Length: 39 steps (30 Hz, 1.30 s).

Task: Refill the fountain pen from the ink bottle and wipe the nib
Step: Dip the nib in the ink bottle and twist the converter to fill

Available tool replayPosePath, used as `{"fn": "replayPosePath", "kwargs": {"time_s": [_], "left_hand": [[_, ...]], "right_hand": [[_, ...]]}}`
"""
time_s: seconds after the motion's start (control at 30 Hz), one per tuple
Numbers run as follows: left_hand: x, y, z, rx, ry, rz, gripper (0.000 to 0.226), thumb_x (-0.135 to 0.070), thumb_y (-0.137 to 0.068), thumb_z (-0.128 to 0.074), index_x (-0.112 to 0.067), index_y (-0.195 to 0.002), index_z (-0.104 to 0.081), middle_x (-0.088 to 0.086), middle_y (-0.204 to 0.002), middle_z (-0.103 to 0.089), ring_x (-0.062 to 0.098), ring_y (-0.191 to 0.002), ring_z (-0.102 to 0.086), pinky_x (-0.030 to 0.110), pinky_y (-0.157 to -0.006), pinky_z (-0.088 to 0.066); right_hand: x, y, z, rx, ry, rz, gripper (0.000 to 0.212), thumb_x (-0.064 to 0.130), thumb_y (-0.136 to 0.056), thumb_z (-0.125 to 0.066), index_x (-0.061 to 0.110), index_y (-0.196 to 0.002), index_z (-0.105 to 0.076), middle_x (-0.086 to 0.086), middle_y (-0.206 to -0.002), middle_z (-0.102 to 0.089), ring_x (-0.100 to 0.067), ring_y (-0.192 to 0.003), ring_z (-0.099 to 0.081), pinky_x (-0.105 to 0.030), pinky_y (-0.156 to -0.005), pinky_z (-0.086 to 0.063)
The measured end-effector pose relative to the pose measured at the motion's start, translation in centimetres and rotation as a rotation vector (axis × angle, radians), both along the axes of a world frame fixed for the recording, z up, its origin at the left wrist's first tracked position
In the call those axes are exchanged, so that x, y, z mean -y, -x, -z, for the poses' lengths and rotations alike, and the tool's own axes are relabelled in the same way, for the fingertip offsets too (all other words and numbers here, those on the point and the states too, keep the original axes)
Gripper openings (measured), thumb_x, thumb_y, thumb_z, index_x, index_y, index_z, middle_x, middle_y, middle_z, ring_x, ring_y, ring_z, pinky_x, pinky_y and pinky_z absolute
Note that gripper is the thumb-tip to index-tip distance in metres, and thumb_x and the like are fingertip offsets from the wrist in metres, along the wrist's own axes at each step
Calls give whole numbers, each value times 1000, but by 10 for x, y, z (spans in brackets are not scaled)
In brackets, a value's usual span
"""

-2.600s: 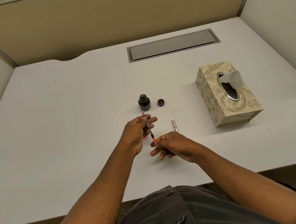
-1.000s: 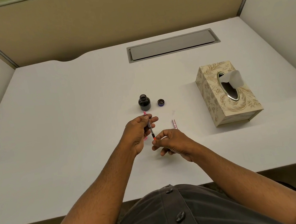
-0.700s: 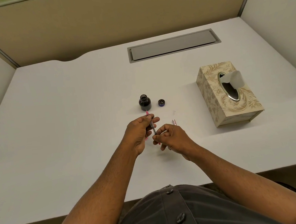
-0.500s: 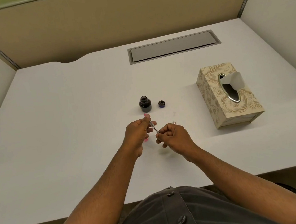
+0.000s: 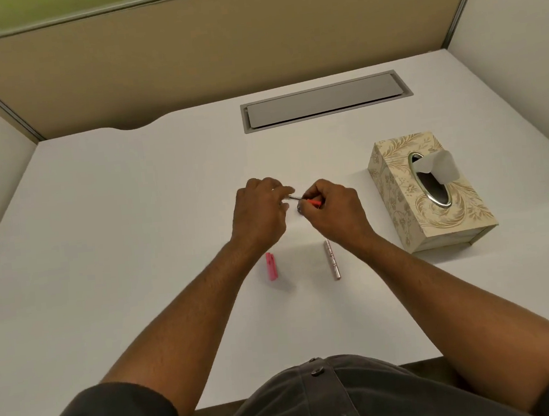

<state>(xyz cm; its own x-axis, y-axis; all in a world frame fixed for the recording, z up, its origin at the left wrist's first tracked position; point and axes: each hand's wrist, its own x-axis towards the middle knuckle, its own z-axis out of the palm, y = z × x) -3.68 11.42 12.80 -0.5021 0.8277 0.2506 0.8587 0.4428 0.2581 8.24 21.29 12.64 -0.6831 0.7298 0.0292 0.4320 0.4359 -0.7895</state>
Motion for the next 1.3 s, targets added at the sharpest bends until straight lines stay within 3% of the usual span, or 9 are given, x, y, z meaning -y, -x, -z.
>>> {"fn": "replayPosePath", "kwargs": {"time_s": [0.1, 0.23, 0.4, 0.6, 0.77, 0.9, 1.03, 1.17, 1.3], "left_hand": [[-11, 16, -7, 63, 36, 49, 27, -14, -91, -60, -20, -114, -71, 3, -111, -72, 25, -104, -58, 38, -88, -45], [-21, 37, -15, 462, -1, -34, 22, -16, -89, -66, -17, -110, -73, 1, -110, -72, 13, -97, -62, 25, -83, -45], [-27, 56, -14, 685, -55, -105, 22, -16, -87, -69, -14, -109, -73, 4, -110, -73, 12, -96, -65, 23, -85, -47], [-28, 69, 1, 754, -38, -141, 20, -16, -87, -68, -12, -106, -74, 3, -102, -74, 12, -96, -67, 18, -82, -45], [-27, 70, 9, 798, -49, -162, 21, -15, -88, -67, -9, -108, -72, 5, -104, -73, 13, -98, -66, 22, -86, -48], [-26, 71, 16, 826, -63, -174, 20, -15, -88, -67, -11, -107, -72, 3, -103, -74, 10, -95, -66, 14, -79, -47], [-25, 71, 22, 780, -66, -198, 22, -17, -87, -68, -13, -108, -72, 2, -105, -73, 11, -94, -65, 24, -86, -49], [-23, 69, 25, 755, -62, -235, 26, -22, -87, -69, -13, -111, -71, 0, -109, -72, 11, -97, -63, 24, -83, -45], [-22, 67, 31, 755, -39, -230, 29, -26, -88, -68, -15, -114, -70, -1, -113, -70, 11, -100, -62, 25, -84, -44]], "right_hand": [[-12, 15, -10, 4, -83, -50, 11, 27, -87, -66, 17, -90, -67, 5, -77, -68, -9, -68, -60, -21, -62, -46], [-29, 37, -17, 4, -157, -111, 16, 30, -89, -66, 17, -96, -68, 4, -81, -67, -11, -71, -60, -20, -64, -48], [-47, 65, -22, 72, -198, -196, 19, 33, -91, -63, 17, -101, -68, 7, -86, -64, -10, -78, -58, -22, -69, -45], [-56, 89, -21, 167, -215, -309, 17, 32, -91, -62, 16, -96, -68, 2, -89, -71, -13, -79, -60, -31, -74, -53], [-60, 100, -16, 211, -240, -363, 20, 33, -91, -63, 15, -98, -68, -1, -93, -71, -17, -83, -62, -35, -77, -54], [-60, 106, -10, 239, -238, -385, 21, 34, -91, -64, 15, -98, -68, -2, -94, -71, -17, -85, -63, -33, -78, -54], [-60, 109, -8, 243, -237, -386, 23, 34, -91, -65, 13, -100, -68, -3, -95, -71, -16, -84, -62, -30, -76, -51], [-58, 109, -4, 250, -232, -391, 22, 33, -90, -65, 13, -100, -69, -2, -94, -72, -14, -82, -60, -27, -71, -45], [-54, 109, -2, 270, -227, -405, 24, 33, -91, -65, 13, -104, -69, -3, -98, -72, -14, -85, -62, -29, -77, -51]]}}
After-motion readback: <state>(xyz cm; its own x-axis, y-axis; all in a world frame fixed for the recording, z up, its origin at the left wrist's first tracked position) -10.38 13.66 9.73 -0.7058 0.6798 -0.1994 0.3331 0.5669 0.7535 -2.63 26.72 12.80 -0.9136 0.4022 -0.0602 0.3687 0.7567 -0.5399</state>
